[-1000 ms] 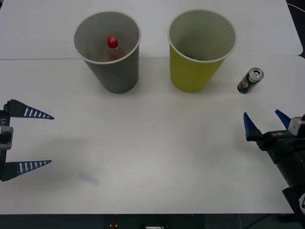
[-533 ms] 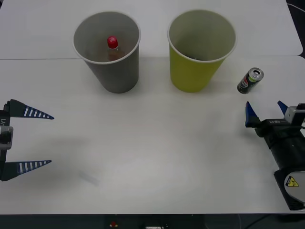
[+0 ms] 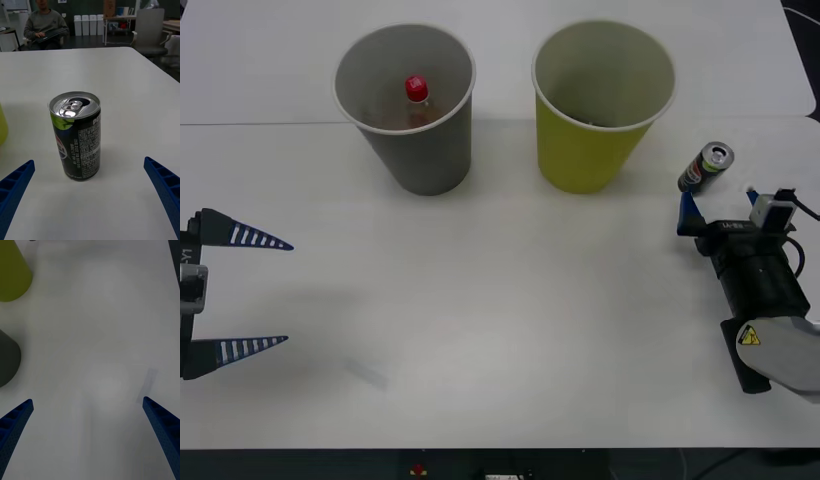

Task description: Put the can into the green bin and the plastic bottle into the gray bin

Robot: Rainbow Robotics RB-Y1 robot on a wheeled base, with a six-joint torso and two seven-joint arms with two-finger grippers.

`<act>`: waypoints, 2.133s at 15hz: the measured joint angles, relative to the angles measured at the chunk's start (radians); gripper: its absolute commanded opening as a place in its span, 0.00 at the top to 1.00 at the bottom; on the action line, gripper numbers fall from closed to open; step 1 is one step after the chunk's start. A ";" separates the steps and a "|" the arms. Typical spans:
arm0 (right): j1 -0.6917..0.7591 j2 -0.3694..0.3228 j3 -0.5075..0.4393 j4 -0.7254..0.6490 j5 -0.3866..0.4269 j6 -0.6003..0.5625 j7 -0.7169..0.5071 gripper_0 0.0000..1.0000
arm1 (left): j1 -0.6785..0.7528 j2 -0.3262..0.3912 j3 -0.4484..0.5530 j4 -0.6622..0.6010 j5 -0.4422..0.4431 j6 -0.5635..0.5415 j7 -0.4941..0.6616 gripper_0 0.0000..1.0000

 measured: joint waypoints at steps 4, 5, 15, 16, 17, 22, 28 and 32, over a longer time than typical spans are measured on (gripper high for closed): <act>-0.069 0.051 -0.001 0.078 -0.030 -0.022 0.015 0.00 | 0.000 0.000 0.000 0.000 0.000 0.000 0.000 0.00; -0.087 0.064 -0.001 0.100 -0.036 -0.031 0.019 0.00 | 0.000 0.000 0.000 0.000 0.000 0.000 0.000 0.00; -0.223 0.159 -0.035 0.288 -0.098 -0.152 0.059 0.00 | 0.000 0.000 0.000 0.000 0.000 0.000 0.000 0.00; -0.228 0.161 -0.039 0.292 -0.098 -0.159 0.064 0.00 | 0.000 0.000 0.000 0.000 0.000 0.000 0.000 0.00; -0.229 0.161 -0.040 0.293 -0.098 -0.161 0.067 0.17 | 0.000 0.000 0.000 0.000 0.000 0.000 0.000 0.00; -0.231 0.162 -0.040 0.293 -0.097 -0.164 0.082 1.00 | 0.000 0.000 0.000 0.000 0.000 0.000 0.000 0.00; -0.230 0.156 -0.040 0.283 -0.092 -0.164 0.088 1.00 | 0.000 0.000 0.000 0.000 0.000 0.000 0.000 0.00; -0.212 0.131 -0.058 0.243 -0.053 -0.166 0.086 1.00 | 0.000 0.000 0.000 0.000 0.000 0.000 0.000 0.00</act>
